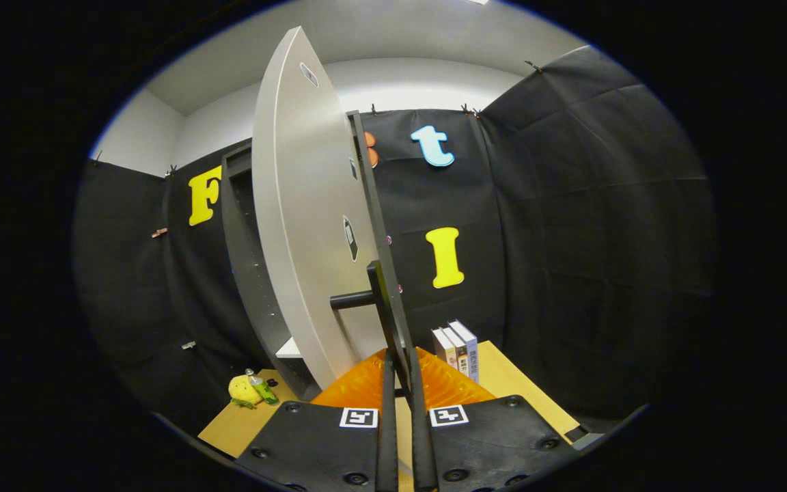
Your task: Open the shoe cabinet door, grab the shoes and put them into the shoe cabinet, then close the shoe cabinet door.
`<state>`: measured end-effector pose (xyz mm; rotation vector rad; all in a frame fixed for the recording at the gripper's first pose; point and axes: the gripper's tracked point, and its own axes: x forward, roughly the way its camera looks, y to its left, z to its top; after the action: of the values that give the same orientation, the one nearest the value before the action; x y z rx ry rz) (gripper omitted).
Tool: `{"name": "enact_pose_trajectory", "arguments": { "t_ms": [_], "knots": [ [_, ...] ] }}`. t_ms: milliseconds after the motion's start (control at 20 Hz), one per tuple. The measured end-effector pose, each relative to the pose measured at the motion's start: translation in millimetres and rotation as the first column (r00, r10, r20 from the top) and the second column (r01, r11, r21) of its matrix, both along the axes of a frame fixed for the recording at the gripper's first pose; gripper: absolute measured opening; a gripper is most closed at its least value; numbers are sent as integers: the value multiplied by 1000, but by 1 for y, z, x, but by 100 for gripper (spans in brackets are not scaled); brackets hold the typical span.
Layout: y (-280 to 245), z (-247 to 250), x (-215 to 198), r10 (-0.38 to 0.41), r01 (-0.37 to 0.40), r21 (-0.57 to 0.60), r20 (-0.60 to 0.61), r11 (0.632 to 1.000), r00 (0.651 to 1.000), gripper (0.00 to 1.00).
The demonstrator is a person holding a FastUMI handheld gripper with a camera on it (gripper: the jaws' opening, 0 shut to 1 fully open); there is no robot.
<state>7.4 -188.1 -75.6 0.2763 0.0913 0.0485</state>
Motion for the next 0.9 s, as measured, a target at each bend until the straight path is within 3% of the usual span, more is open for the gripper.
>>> {"name": "enact_pose_trajectory", "arguments": {
  "t_ms": [350,500,550,800,900],
  "knots": [
    [-38,24,-36,-123,123,15,69,992,990,14],
    [-34,37,-56,-143,145,-17,80,989,986,39],
    [-31,43,-62,-146,150,-36,95,988,985,52],
    [16,77,-87,-63,78,-89,169,993,984,98],
    [37,80,-91,-18,29,-67,169,997,985,97]
  ]
}}
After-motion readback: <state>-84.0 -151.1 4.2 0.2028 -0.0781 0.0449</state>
